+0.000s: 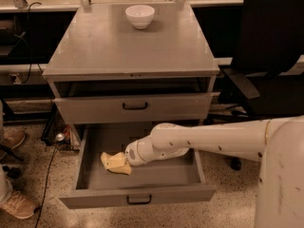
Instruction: Place sponge into middle drawer
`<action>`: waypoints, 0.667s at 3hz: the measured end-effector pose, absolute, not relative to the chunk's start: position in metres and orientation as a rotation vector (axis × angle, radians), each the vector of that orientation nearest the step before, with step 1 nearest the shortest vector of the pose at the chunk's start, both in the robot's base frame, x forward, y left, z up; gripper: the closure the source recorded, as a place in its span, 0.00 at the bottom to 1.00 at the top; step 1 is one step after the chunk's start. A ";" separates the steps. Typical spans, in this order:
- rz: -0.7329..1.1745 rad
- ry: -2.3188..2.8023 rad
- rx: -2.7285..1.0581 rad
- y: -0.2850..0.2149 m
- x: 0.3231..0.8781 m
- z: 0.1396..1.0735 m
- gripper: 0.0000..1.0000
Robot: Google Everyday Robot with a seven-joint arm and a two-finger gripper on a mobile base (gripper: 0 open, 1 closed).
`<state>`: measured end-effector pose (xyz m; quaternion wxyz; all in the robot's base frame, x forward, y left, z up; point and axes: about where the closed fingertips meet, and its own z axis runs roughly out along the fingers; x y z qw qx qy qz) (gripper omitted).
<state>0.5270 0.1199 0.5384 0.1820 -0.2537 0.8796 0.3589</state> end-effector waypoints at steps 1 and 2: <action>1.065 2.473 -0.642 0.161 0.540 0.514 1.00; 1.106 2.463 -0.610 0.182 0.545 0.499 1.00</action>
Offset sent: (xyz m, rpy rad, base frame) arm 0.0270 0.0843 -0.0566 0.1196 0.0503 -0.0753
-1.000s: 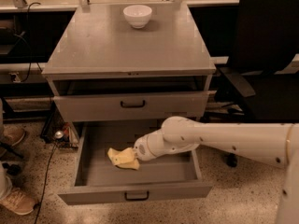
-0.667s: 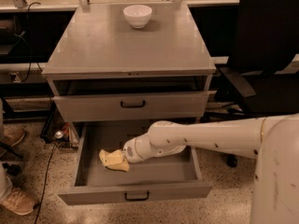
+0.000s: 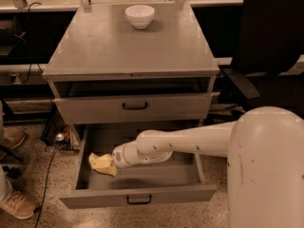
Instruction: Place sponge into middle drawer
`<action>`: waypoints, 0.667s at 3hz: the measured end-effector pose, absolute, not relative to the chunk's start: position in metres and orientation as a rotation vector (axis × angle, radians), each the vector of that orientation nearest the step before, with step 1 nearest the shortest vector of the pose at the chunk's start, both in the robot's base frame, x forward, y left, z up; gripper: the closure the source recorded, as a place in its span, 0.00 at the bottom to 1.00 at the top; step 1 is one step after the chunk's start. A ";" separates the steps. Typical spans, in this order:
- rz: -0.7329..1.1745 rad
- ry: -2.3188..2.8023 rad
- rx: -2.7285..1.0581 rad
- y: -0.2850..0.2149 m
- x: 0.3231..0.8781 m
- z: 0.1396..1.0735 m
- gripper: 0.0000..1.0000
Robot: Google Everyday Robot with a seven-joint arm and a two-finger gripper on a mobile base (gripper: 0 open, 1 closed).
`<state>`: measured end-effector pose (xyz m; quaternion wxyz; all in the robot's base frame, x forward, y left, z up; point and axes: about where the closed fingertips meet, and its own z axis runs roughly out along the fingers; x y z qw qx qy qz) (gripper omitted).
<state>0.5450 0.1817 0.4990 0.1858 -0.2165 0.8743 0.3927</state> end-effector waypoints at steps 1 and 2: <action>1.109 2.465 -0.611 0.183 0.544 0.498 0.82; 1.112 2.466 -0.615 0.185 0.542 0.497 0.50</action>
Offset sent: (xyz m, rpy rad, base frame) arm -0.0012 0.0009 -0.0014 0.0001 0.0030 0.0020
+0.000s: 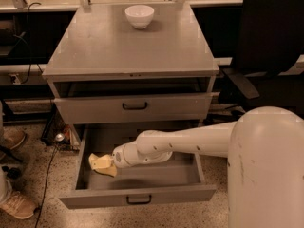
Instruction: Place sponge into middle drawer
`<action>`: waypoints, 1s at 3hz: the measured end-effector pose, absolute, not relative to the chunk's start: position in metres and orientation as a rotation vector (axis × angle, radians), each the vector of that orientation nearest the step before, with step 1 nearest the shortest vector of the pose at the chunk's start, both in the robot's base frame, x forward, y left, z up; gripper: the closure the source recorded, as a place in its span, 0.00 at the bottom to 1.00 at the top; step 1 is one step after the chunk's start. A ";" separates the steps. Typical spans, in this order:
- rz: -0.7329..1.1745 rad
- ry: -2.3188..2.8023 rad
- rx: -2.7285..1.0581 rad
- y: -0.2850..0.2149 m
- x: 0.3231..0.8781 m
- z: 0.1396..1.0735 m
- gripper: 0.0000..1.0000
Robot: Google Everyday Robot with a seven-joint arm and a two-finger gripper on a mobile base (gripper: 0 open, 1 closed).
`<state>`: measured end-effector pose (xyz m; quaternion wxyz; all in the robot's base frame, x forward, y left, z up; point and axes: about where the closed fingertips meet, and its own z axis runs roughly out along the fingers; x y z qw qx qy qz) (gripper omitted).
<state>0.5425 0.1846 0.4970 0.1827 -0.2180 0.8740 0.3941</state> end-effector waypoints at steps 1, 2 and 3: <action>1.113 2.466 -0.617 0.186 0.542 0.497 0.28; 1.106 2.451 -0.595 0.181 0.542 0.497 0.04; 1.081 2.388 -0.543 0.161 0.547 0.499 0.00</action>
Offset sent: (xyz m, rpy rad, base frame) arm 0.0013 -0.0124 0.0024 0.0143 -0.0324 -0.0489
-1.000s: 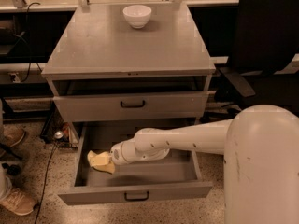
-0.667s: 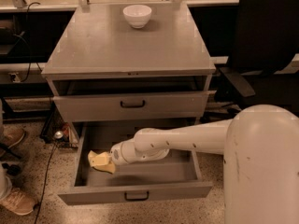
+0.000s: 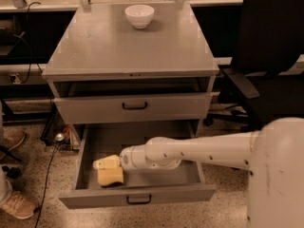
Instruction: Place sponge into middle drawer
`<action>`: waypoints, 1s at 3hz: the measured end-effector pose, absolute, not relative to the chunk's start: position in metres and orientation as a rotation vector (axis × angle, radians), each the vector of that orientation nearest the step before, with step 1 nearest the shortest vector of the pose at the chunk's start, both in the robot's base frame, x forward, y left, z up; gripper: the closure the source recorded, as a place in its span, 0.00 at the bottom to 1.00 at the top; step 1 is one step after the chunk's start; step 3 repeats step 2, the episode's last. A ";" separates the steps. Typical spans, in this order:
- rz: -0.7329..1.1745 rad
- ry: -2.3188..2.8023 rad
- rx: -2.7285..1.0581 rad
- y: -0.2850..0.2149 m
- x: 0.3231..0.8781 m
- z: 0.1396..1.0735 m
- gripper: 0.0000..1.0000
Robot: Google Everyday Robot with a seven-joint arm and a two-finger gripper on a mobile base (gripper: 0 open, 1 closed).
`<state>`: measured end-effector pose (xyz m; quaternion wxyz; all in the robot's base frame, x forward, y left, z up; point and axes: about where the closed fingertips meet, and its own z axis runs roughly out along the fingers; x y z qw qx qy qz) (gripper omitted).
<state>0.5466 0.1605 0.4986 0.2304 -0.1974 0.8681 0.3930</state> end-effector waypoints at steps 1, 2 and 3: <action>1.014 2.320 -0.453 0.109 0.565 0.506 0.00; 0.943 2.265 -0.359 0.045 0.586 0.513 0.00; 0.943 2.265 -0.359 0.045 0.586 0.513 0.00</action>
Offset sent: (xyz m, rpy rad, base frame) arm 0.0694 -0.2147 0.0264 0.0100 -0.2115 -0.3435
